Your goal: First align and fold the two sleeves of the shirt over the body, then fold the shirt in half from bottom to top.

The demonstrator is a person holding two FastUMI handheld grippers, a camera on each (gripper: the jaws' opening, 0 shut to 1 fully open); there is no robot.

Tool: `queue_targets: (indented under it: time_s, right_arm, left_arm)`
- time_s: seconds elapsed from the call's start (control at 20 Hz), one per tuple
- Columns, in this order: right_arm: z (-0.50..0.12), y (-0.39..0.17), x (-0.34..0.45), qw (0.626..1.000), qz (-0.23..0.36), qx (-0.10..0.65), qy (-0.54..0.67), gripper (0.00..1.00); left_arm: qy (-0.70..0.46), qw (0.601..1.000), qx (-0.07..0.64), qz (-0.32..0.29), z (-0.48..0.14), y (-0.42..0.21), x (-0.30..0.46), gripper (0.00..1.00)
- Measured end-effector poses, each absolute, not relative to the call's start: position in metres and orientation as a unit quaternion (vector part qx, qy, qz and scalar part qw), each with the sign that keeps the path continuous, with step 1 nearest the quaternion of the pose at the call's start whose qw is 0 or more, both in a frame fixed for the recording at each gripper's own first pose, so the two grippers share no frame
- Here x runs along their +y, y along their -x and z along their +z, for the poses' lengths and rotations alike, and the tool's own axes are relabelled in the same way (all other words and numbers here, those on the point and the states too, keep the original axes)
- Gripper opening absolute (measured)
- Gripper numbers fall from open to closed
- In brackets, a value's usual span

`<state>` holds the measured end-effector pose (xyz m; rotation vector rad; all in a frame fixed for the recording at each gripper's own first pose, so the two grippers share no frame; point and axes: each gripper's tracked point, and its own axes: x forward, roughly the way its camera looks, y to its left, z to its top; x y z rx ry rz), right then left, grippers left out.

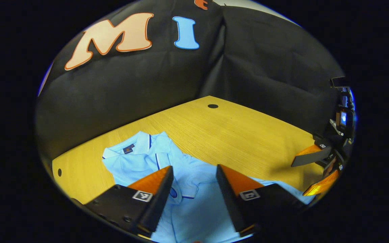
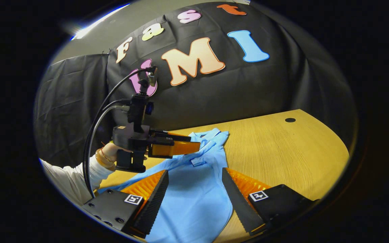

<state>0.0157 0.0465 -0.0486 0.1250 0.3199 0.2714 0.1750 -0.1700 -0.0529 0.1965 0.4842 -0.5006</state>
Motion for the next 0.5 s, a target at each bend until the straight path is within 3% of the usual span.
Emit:
queue_targets:
  time_s: [0.05,0.25,0.3,0.5]
  right_arm:
    - [-0.051,-0.012,0.048,0.975,0.137,0.161,-0.061,0.98]
    - [-0.068,0.008,0.048,0.973,0.130,0.188,-0.040,0.94]
    - [-0.073,0.015,0.048,0.972,0.130,0.195,-0.032,0.98]
    - [-0.090,0.044,0.050,0.968,0.130,0.216,0.011,0.98]
  left_arm:
    - [-0.094,0.938,0.233,-0.240,-0.050,-0.167,-0.164,0.95]
    - [-0.070,0.950,0.216,-0.213,-0.037,-0.123,-0.131,0.93]
    - [-0.069,0.953,0.212,-0.203,-0.035,-0.110,-0.119,0.93]
    - [-0.068,0.960,0.214,-0.166,-0.042,-0.042,-0.072,0.93]
